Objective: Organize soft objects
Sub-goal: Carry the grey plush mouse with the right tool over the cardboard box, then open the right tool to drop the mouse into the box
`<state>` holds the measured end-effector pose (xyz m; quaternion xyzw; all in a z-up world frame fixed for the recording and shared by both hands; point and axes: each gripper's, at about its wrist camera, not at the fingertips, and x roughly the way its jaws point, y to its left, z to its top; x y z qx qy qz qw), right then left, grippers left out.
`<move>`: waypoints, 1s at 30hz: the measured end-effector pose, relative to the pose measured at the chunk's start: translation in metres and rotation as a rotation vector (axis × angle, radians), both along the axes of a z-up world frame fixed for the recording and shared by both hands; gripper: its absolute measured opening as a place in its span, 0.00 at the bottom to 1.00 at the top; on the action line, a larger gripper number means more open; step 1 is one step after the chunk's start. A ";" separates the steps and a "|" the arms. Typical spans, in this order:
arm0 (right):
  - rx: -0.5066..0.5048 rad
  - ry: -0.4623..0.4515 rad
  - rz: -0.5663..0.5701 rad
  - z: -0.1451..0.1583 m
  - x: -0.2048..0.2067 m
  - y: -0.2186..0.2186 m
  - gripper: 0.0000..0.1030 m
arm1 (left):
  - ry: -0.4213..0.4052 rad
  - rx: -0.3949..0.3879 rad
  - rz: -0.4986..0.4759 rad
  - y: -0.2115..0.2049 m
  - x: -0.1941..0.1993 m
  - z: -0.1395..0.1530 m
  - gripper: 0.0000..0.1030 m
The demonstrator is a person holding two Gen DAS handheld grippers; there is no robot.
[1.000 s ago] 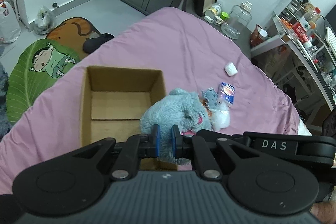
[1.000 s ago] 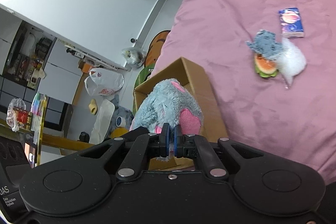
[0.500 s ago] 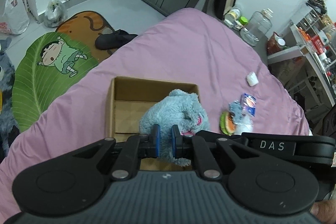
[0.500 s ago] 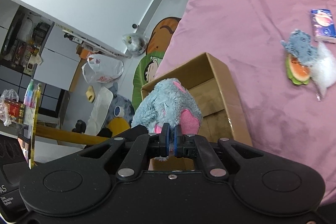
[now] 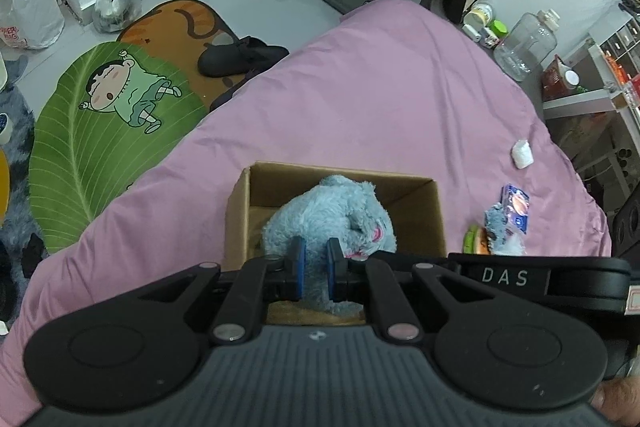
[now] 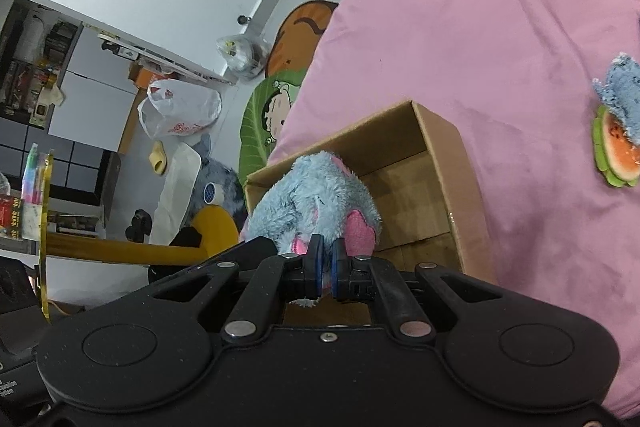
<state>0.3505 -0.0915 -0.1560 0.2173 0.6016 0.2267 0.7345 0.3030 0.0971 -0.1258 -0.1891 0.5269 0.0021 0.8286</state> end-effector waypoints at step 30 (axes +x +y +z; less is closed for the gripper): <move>-0.017 -0.056 -0.051 0.017 -0.007 -0.033 0.56 | 0.005 0.117 0.080 -0.006 0.001 0.027 0.66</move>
